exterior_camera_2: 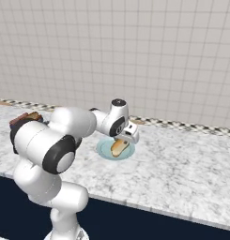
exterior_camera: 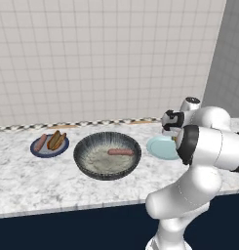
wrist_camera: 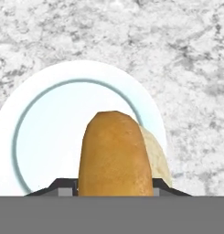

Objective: Place one bun and one sausage from the bowl on each plate.

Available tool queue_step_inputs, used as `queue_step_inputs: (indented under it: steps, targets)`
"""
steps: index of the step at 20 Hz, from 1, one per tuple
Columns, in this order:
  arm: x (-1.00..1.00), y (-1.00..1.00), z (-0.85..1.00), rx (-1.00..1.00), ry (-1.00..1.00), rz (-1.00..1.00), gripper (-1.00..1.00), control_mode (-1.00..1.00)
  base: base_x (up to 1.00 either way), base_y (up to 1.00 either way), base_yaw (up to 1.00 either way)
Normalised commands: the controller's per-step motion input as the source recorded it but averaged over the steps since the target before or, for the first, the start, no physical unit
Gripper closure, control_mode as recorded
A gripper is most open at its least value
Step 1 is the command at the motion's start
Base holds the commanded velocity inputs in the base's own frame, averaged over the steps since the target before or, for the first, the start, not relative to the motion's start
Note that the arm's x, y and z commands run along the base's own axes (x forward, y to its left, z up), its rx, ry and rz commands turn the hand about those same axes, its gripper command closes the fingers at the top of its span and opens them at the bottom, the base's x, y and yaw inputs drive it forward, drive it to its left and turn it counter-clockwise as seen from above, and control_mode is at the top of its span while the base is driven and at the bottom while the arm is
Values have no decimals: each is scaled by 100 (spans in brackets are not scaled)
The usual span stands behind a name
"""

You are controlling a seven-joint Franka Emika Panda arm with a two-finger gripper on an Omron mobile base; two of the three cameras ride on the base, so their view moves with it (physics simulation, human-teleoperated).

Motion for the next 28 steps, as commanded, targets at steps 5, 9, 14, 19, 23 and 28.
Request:
queue_step_inputs:
  steps: [5,9,14,19,23,28]
  targets:
    - [13,0,0,0,0,0,-100,-100,0,0,0]
    - [0,0,0,0,0,0,-100,-100,0,0,0]
    - [-4,0,11,0,-4,0,-100,-100,0,0,0]
    - [-65,59,30,-5,-4,0,-100,-100,0,0,0]
    - [-33,100,24,-16,2,13,-100,-100,0,0,0]
    - [-17,98,27,-12,4,29,-100,-100,0,0,0]
